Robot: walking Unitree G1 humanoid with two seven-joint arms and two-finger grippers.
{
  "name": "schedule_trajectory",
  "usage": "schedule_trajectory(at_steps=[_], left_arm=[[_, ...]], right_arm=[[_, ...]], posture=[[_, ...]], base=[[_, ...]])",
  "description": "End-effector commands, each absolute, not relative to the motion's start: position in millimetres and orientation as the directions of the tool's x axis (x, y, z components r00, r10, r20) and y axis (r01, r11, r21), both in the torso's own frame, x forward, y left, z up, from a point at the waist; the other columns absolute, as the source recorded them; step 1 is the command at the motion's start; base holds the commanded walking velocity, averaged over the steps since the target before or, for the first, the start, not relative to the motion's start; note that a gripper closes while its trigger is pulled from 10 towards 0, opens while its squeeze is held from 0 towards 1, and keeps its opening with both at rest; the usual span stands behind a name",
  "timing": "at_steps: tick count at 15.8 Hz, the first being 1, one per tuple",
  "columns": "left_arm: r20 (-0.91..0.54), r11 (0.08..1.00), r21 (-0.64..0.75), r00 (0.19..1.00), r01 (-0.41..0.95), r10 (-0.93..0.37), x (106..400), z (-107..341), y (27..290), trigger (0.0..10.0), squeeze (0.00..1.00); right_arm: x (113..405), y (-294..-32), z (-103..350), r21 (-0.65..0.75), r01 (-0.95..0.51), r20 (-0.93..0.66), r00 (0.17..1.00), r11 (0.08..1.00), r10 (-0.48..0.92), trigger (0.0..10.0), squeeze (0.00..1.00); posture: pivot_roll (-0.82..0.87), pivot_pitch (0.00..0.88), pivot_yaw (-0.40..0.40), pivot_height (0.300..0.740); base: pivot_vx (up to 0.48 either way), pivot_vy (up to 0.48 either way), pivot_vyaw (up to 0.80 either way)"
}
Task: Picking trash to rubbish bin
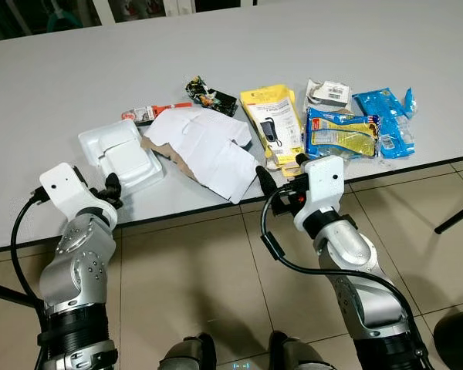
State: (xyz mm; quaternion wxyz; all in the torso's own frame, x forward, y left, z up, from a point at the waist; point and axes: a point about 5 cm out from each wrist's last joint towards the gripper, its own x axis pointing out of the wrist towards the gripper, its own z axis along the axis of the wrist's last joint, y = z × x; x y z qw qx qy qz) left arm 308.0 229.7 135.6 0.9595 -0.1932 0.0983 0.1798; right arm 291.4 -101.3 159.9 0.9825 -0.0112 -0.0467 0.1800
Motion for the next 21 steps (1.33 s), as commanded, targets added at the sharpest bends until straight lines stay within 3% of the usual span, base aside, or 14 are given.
schedule_trajectory(at_steps=[1,9,17,21], left_arm=[[-0.402,0.846,-0.316,0.868,-0.429,0.290,297.9,103.2,228.8,0.0,0.00],[-0.378,0.843,-0.325,0.876,-0.429,0.300,297.1,105.4,229.3,0.0,0.00],[-0.200,0.921,-0.196,0.934,-0.335,0.298,301.5,133.1,224.2,0.0,0.00],[-0.112,0.922,-0.135,0.930,-0.362,0.349,300.3,146.0,228.1,0.0,0.00]], right_arm=[[289.6,-100.1,158.6,-0.040,-0.356,0.079,0.930,0.934,0.358,10.0,0.00],[290.1,-100.5,159.1,-0.044,-0.360,0.076,0.929,0.932,0.362,10.0,0.00],[290.3,-99.9,159.0,-0.043,-0.367,0.075,0.927,0.929,0.369,10.0,0.00],[290.7,-101.1,158.8,-0.046,-0.368,0.072,0.926,0.929,0.370,10.0,0.00]], posture=[[-0.07,0.188,0.062,0.740],[-0.07,0.194,0.052,0.740],[-0.06,0.195,0.045,0.740],[-0.07,0.192,0.042,0.740]], base=[[0.000,0.000,0.00],[0.000,0.000,0.00],[0.000,0.000,0.00],[0.000,0.000,0.00]])
